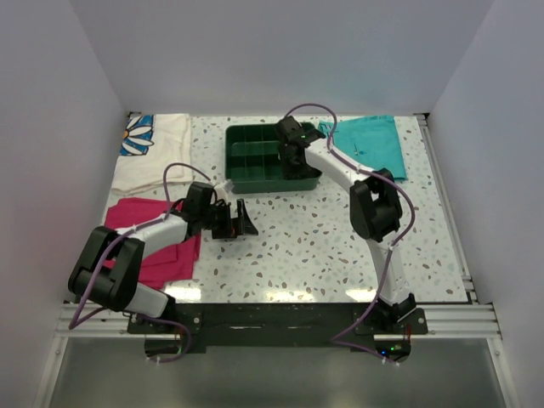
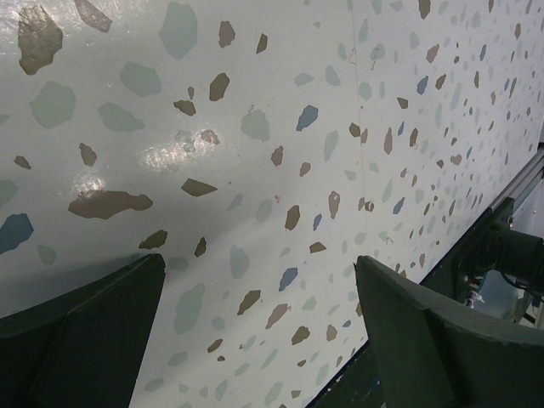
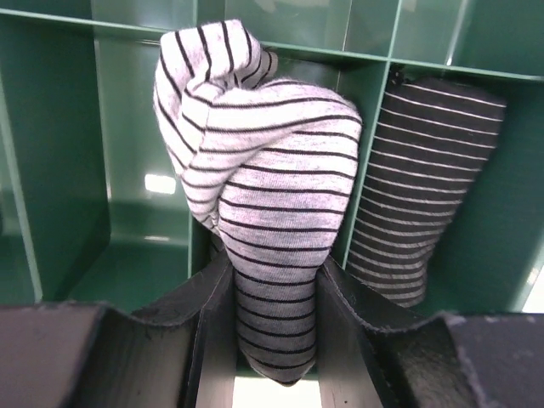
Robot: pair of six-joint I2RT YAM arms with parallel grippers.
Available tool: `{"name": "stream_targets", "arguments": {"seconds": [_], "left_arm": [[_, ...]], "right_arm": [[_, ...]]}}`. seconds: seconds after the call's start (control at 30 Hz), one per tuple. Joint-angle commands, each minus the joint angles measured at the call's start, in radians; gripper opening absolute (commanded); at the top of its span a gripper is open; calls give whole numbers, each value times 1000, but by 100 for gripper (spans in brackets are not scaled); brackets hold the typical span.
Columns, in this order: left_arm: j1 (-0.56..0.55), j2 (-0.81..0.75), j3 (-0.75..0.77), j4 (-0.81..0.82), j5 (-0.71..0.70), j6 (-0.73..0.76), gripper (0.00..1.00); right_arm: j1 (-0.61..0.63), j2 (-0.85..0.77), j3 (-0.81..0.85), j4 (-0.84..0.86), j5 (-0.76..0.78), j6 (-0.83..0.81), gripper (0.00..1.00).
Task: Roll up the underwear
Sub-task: Place the underwear in the storage box.
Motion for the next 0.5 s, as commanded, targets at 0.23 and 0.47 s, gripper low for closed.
{"name": "stream_targets", "arguments": {"seconds": [0.23,0.47], "left_arm": [[4,26,24,56,42,18,100],[1,33,26,57,52,18,100]], "right_arm": [[-5,-16,107,-182,-7,-10,0],[-7,28,124,-213,-39,41,0]]}}
